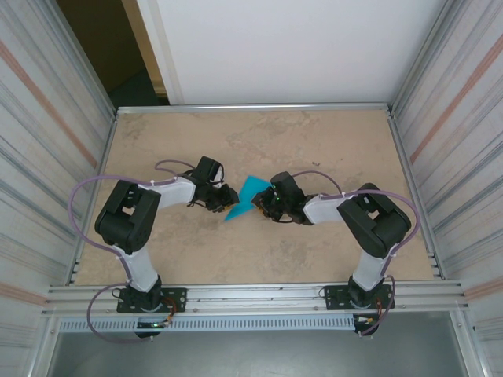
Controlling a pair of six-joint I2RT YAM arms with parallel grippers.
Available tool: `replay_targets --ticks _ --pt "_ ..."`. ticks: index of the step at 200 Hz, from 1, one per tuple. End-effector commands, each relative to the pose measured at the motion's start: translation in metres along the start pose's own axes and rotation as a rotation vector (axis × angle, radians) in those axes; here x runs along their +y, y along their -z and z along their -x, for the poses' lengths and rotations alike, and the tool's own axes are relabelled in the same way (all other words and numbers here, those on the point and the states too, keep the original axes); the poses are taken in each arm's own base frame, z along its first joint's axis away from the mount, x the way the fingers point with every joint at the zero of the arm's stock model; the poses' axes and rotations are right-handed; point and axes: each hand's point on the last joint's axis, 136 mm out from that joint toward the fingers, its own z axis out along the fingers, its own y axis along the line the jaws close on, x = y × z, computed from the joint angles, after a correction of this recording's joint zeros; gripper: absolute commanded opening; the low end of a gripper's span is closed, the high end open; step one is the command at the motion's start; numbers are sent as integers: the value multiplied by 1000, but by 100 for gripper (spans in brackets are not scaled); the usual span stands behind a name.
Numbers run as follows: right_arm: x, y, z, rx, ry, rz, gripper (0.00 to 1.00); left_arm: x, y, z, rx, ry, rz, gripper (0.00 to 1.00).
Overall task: Fold a paper plane with a square sheet of paper (pick it up from the middle)
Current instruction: Fold the wing for the fifth time at the center of the table.
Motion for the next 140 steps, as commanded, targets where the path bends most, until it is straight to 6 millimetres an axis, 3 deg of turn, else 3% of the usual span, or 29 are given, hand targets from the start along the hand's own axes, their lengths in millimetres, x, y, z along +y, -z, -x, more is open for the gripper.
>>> replay_targets --ticks 1,66,115,140 --pt "8 7 0 -24 -3 26 18 -4 9 -5 8 1 9 26" --pt "9 21 6 -77 15 22 8 -12 26 0 -50 -33 -15 31" --pt "3 48 20 -153 13 -16 3 -44 50 1 -159 -240 -111 43" --pt "-3 61 27 -162 -26 -19 3 -62 53 -7 -195 -397 -131 51"
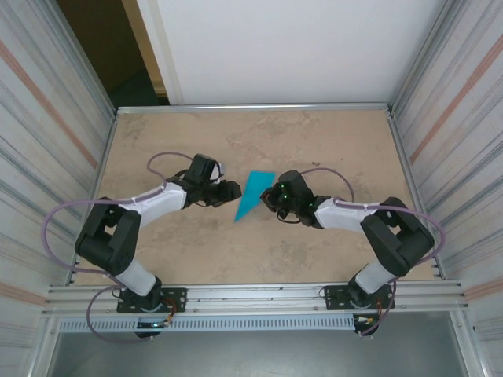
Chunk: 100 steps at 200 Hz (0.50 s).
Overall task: Fold a paper plane with a square sheet of paper (pick it up from the middle)
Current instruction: Fold the wing for the fifth time at the center of the table.
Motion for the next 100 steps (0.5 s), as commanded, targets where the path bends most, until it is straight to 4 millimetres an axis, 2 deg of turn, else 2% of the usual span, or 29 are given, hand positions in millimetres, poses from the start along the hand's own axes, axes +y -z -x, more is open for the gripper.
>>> replay_targets --ticks 1,71,100 --pt "-22 14 11 -35 -28 -66 3 -21 5 1 -56 -193 -33 51" --pt "-37 48 31 -67 -124 -88 3 -76 -9 -26 -134 -733 -76 59" --pt "-41 57 34 -58 -177 -101 2 -88 -18 -34 -184 -950 -69 61"
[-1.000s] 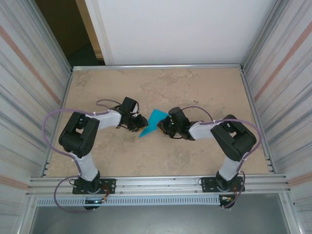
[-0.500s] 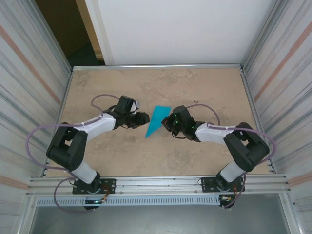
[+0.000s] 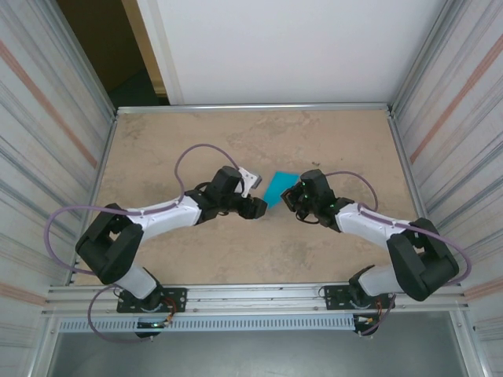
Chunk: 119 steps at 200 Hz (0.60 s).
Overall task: Fold a paper plane with a square sheet of paper (pick it up from the middle)
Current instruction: Fold the wing for the fifth time at the center of the table.
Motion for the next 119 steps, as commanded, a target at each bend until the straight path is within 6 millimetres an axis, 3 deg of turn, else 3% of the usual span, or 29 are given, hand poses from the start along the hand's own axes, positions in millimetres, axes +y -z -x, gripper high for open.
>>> replay_targets --ticks 1,54,119 --pt "-14 9 -1 21 -71 -44 2 -8 -2 14 -90 -267 37 61" --pt "-9 16 6 41 -153 -30 3 -21 -24 12 -131 -494 47 64" --pt "-9 13 5 74 -183 -38 4 -22 -48 7 -124 -623 60 54"
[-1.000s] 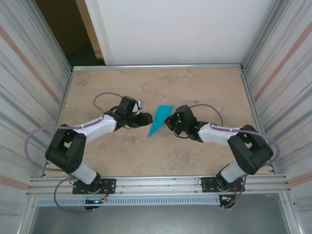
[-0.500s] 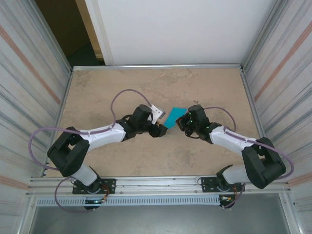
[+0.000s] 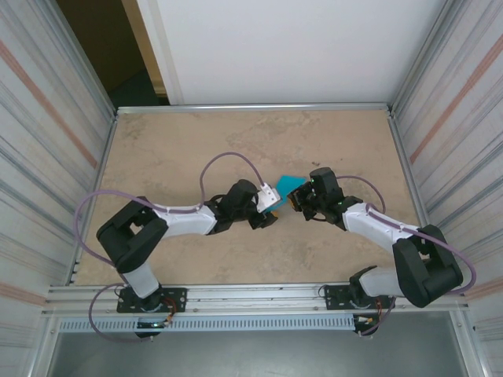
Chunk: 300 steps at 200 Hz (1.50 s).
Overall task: Fold a paper plane with a square sheet of paper (pick it up from the middle)
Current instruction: Fold the wing for the fifth time at the center of the table.
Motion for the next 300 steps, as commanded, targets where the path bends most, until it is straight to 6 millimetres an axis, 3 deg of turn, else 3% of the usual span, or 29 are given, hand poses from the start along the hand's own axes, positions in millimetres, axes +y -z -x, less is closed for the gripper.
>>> replay_targets --ticks 1,84,139,168,187,212,230,300 --pt "0 1 -2 25 -33 -14 4 5 -4 17 -55 -85 33 54" --pt "-5 -11 -8 74 -47 -42 5 6 -15 -1 -28 -89 46 40" --pt "-5 -14 -11 85 -44 -48 7 2 -21 -11 -10 -91 27 39" --pt "-6 -15 -11 87 -47 -55 9 1 -23 -15 0 -92 25 33" --pt "-8 -16 -11 90 -40 -69 19 1 -24 -17 3 -85 24 30" --pt "-8 -11 1 67 43 -96 46 0 -27 -25 22 -43 13 28" --pt "-6 -3 15 34 111 -95 57 -1 -28 -32 25 -12 1 25" --pt "-27 23 41 -48 143 -155 63 -9 -29 -41 42 69 -63 24"
